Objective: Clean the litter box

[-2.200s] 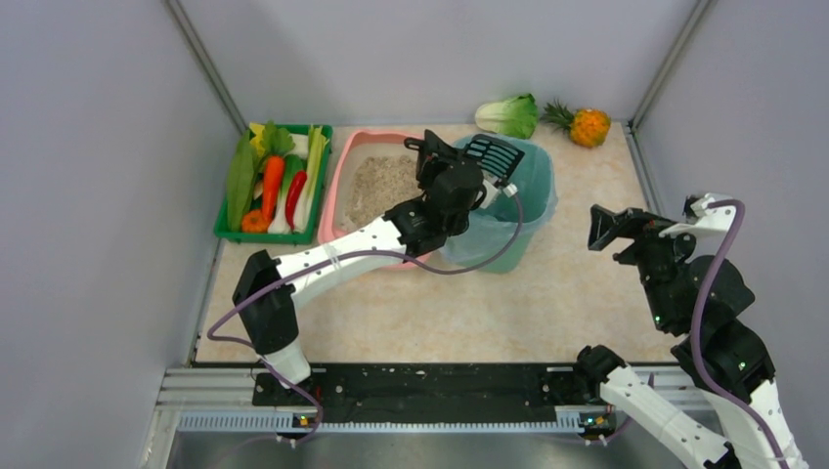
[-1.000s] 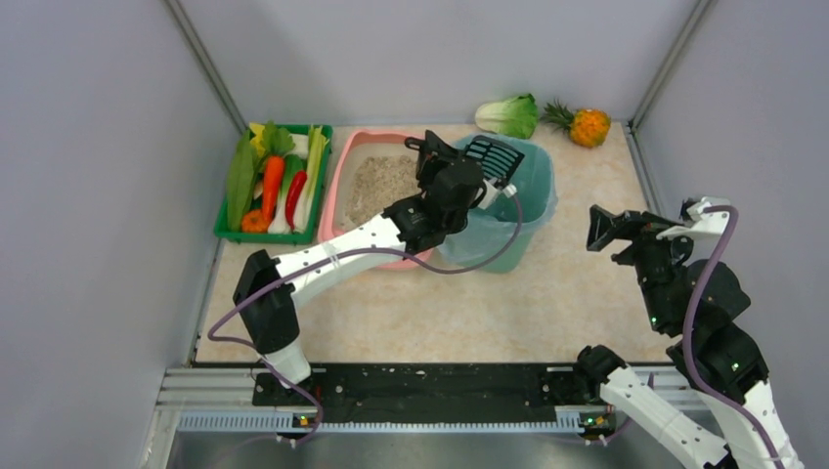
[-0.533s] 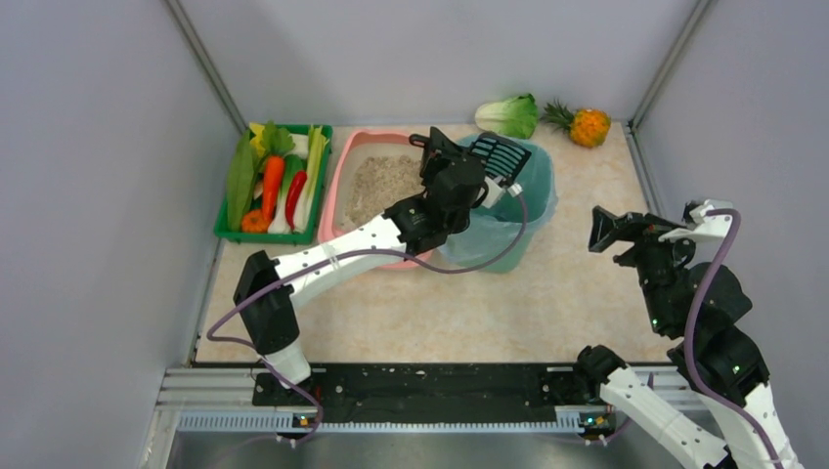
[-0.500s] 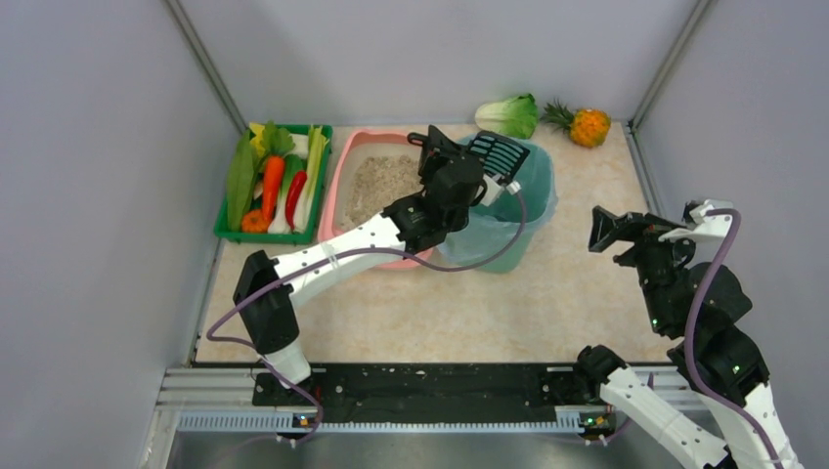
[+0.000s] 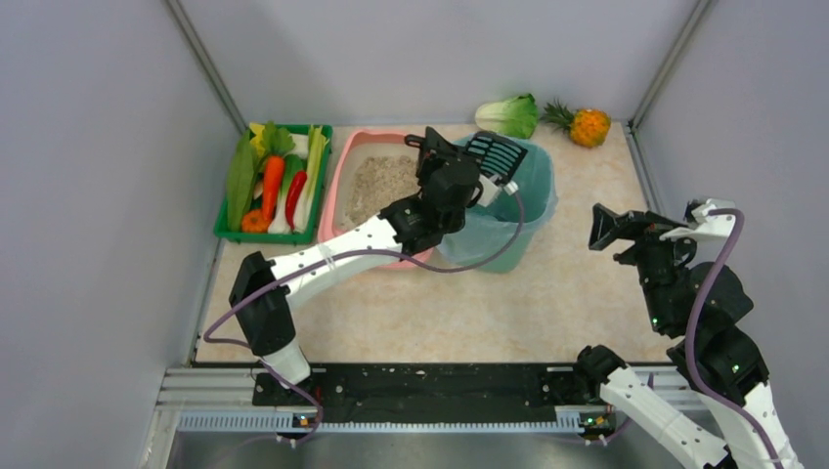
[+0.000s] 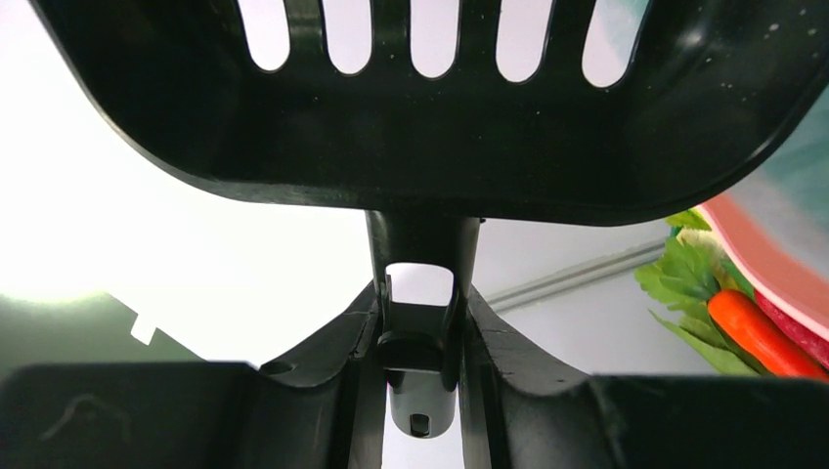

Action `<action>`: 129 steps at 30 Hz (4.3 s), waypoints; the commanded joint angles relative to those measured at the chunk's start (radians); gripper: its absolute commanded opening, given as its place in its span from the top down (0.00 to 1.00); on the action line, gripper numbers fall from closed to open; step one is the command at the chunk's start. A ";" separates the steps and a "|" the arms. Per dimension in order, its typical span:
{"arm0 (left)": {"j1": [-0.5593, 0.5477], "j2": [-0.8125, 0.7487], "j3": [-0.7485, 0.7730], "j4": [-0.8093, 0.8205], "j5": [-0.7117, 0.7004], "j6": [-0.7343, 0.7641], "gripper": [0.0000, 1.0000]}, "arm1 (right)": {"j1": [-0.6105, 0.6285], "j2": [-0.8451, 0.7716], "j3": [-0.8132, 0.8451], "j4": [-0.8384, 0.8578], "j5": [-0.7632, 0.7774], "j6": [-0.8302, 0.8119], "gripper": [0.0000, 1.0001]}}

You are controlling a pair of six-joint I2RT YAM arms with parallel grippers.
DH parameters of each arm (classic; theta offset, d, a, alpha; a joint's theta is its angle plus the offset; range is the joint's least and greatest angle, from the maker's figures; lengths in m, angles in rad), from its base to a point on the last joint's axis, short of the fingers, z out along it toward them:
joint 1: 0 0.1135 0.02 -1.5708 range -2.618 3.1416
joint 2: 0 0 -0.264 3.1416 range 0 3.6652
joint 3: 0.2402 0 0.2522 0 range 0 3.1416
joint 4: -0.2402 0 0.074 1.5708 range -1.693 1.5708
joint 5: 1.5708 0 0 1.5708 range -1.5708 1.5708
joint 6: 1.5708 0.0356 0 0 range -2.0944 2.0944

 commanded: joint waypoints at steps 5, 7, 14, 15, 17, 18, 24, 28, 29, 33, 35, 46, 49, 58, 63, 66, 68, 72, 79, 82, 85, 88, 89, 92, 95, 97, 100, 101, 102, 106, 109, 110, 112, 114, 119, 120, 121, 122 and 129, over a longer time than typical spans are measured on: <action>0.051 -0.099 0.128 -0.227 0.035 -0.358 1.00 | 0.004 0.015 0.011 0.035 -0.018 -0.002 0.04; 0.067 -0.107 0.192 -0.367 0.073 -0.506 1.00 | 0.004 0.022 0.017 0.035 -0.020 -0.002 0.04; 0.138 -0.157 0.393 -0.792 0.312 -1.000 1.00 | 0.003 0.027 0.016 0.039 -0.018 0.008 0.04; 0.145 -0.170 0.394 -0.827 0.346 -1.040 1.00 | 0.004 0.029 0.016 0.040 -0.018 0.010 0.04; 0.156 -0.200 0.383 -0.874 0.392 -1.110 1.00 | 0.005 0.037 0.016 0.048 -0.022 0.012 0.04; 0.162 -0.212 0.377 -0.896 0.403 -1.143 1.00 | 0.004 0.043 0.017 0.052 -0.025 0.012 0.04; 0.184 -0.313 0.283 -0.933 0.515 -1.263 1.00 | 0.004 0.082 0.030 0.072 -0.053 0.018 0.04; 0.205 -0.319 0.287 -0.995 0.540 -1.342 1.00 | 0.004 0.105 0.042 0.077 -0.070 0.031 0.05; 0.207 -0.330 0.266 -1.000 0.547 -1.355 1.00 | 0.004 0.108 0.044 0.077 -0.074 0.035 0.04; 0.209 -0.418 0.113 -0.966 0.608 -1.407 1.00 | 0.004 0.105 0.039 0.075 -0.075 0.053 0.05; 0.212 -0.468 0.042 -0.935 0.644 -1.463 1.00 | 0.004 0.105 0.041 0.072 -0.076 0.060 0.05; 0.286 -0.606 -0.188 -0.871 0.684 -1.790 1.00 | 0.004 0.133 0.052 0.068 -0.094 0.105 0.05; 0.328 -0.611 -0.221 -0.882 0.700 -1.837 1.00 | 0.004 0.139 0.055 0.068 -0.098 0.112 0.05; 0.361 -0.580 -0.342 -0.844 0.790 -1.982 0.98 | 0.004 0.142 0.053 0.068 -0.094 0.121 0.05; 0.450 -0.462 -0.326 -0.840 0.824 -2.004 0.98 | 0.003 0.146 0.049 0.069 -0.093 0.119 0.05; 0.516 -0.362 -0.303 -0.840 0.868 -1.993 0.97 | 0.004 0.143 0.048 0.069 -0.094 0.119 0.05; 0.546 -0.290 -0.274 -0.848 0.879 -1.980 0.97 | 0.004 0.139 0.048 0.065 -0.089 0.118 0.05; 0.585 -0.167 -0.204 -0.858 0.916 -1.935 0.96 | 0.004 0.130 0.054 0.052 -0.072 0.111 0.05; 0.628 0.001 -0.094 -0.961 1.005 -1.900 0.74 | 0.004 0.100 0.068 0.016 -0.029 0.105 0.05; 0.634 0.048 -0.060 -1.007 1.027 -1.895 0.66 | 0.004 0.094 0.073 0.009 -0.013 0.097 0.05; 0.635 0.071 -0.026 -1.047 1.034 -1.887 0.58 | 0.004 0.094 0.075 0.008 -0.003 0.092 0.05; 0.634 0.072 -0.014 -1.058 1.012 -1.881 0.52 | 0.004 0.100 0.075 0.008 -0.001 0.092 0.05; 0.634 0.068 -0.011 -1.061 1.005 -1.878 0.51 | 0.004 0.101 0.073 0.011 -0.001 0.092 0.05; 0.635 0.066 0.001 -1.075 0.989 -1.871 0.49 | 0.005 0.105 0.065 0.020 0.000 0.090 0.05; 0.634 0.042 0.006 -1.070 0.990 -1.872 0.44 | 0.004 0.110 0.061 0.029 -0.001 0.089 0.05; 0.634 0.010 0.010 -1.057 0.991 -1.874 0.42 | 0.004 0.114 0.061 0.032 -0.002 0.088 0.05; 0.636 -0.059 0.016 -1.021 0.986 -1.882 0.37 | 0.004 0.117 0.061 0.035 -0.002 0.081 0.05; 0.638 -0.084 0.019 -1.010 0.984 -1.886 0.36 | 0.004 0.116 0.061 0.038 -0.003 0.076 0.05; 0.641 -0.114 0.020 -0.989 0.981 -1.890 0.36 | 0.004 0.117 0.061 0.041 -0.004 0.070 0.05; 0.659 -0.260 -0.003 -0.897 0.904 -1.914 0.10 | 0.004 0.113 0.063 0.053 0.006 0.025 0.05; 0.670 -0.395 -0.052 -0.804 0.800 -1.927 0.02 | 0.004 0.105 0.060 0.054 0.047 -0.011 0.04; 0.671 -0.444 -0.074 -0.771 0.757 -1.935 0.01 | 0.004 0.101 0.060 0.053 0.059 -0.024 0.04; 0.673 -0.544 -0.130 -0.697 0.673 -1.931 0.01 | 0.003 0.094 0.055 0.053 0.081 -0.054 0.03; 0.673 -0.646 -0.189 -0.631 0.589 -1.919 0.02 | 0.003 0.083 0.048 0.055 0.094 -0.079 0.02; 0.673 -0.880 -0.302 -0.516 0.426 -1.856 0.01 | 0.004 0.033 0.001 0.111 0.105 -0.126 0.01; 0.673 -0.920 -0.323 -0.495 0.400 -1.843 0.01 | 0.004 0.021 -0.012 0.125 0.108 -0.134 0.01; 0.673 -0.953 -0.340 -0.477 0.373 -1.827 0.01 | 0.004 0.011 -0.025 0.139 0.114 -0.142 0.01; 0.673 -0.984 -0.356 -0.460 0.352 -1.815 0.01 | 0.003 0.003 -0.034 0.148 0.118 -0.149 0.01; 0.673 -1.169 -0.484 -0.318 0.246 -1.779 0.01 | 0.004 -0.009 -0.053 0.170 0.143 -0.190 0.01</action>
